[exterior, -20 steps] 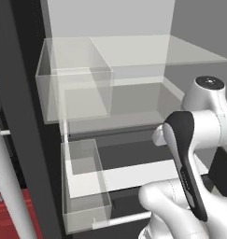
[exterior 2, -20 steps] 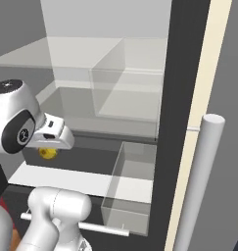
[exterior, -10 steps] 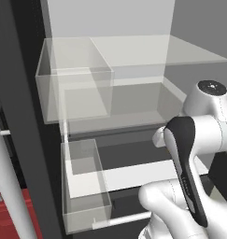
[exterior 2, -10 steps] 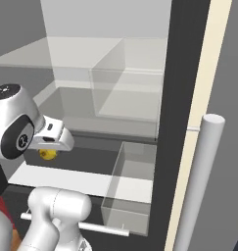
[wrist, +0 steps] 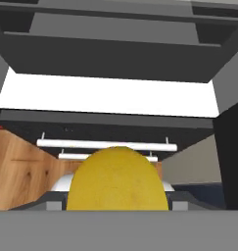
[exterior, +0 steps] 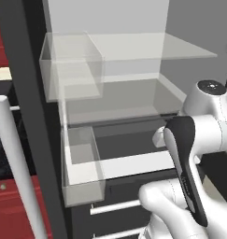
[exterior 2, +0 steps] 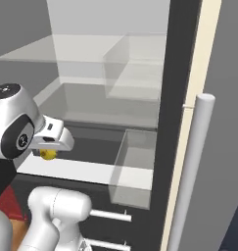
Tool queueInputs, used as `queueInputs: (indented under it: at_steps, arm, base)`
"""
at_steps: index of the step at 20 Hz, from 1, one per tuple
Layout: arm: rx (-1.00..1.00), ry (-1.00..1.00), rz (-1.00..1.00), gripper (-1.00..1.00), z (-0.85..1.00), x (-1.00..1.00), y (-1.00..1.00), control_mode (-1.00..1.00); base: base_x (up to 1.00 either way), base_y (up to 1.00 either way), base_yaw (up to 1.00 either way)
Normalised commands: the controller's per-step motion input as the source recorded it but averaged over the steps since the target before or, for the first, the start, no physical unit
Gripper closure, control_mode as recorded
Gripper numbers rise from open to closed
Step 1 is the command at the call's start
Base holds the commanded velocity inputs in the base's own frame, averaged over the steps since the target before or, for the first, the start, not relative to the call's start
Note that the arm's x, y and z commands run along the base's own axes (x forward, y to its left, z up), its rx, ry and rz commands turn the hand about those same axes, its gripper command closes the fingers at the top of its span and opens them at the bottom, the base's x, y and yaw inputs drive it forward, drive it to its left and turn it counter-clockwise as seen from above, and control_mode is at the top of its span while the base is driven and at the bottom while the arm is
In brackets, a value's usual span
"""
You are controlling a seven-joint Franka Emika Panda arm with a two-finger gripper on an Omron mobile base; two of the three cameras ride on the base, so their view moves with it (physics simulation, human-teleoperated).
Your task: Retrieve a lemon from the fridge and place it on the cutting board with the fish.
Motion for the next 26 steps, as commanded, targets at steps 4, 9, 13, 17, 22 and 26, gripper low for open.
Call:
queueInputs:
  at_steps: [4, 9, 13, 17, 22, 26]
  arm:
    - [0.0, 0.0, 0.0, 1.0, 0.0, 0.0, 0.0, 1.0]
    - [0.0, 0.0, 0.0, 1.0, 0.0, 0.0, 0.0, 1.0]
    - [0.0, 0.0, 0.0, 1.0, 0.0, 0.0, 0.0, 1.0]
    - [0.0, 0.0, 0.0, 1.0, 0.0, 0.0, 0.0, 1.0]
    - [0.0, 0.0, 0.0, 1.0, 0.0, 0.0, 0.0, 1.0]
    - [0.0, 0.0, 0.0, 1.0, 0.0, 0.0, 0.0, 1.0]
  base:
    - [-0.84, 0.0, 0.0]
    - [-0.89, 0.0, 0.0]
    - [-0.72, 0.17, 0.0]
    - [-0.6, 0.49, 0.0]
    - [-0.58, 0.79, 0.0]
    - [-0.47, 0.85, 0.0]
